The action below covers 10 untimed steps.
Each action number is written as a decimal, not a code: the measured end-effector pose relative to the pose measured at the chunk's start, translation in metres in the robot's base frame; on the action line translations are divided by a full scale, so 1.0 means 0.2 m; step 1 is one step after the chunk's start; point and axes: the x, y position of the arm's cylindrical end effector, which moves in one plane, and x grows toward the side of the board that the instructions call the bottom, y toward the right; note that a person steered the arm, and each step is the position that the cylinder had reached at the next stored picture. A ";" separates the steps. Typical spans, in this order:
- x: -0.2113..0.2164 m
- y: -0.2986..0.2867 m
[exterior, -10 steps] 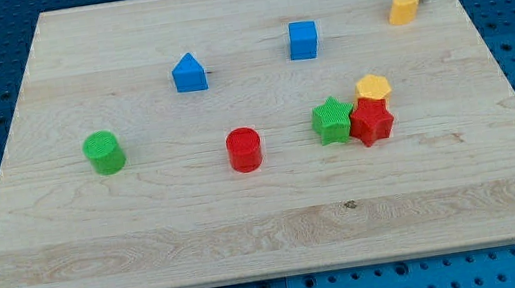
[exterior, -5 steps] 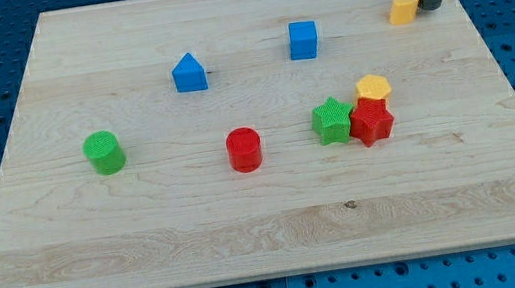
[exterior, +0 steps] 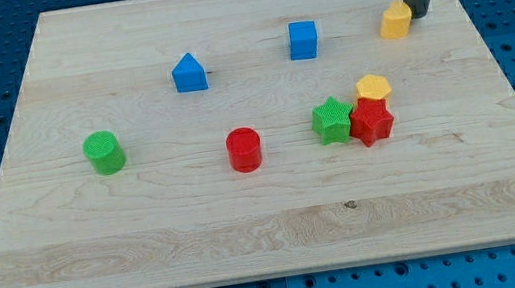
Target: Move the yellow heart to the right of the blue cube
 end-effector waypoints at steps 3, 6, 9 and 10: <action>0.08 -0.03; 0.10 -0.08; -0.01 -0.27; 0.03 -0.28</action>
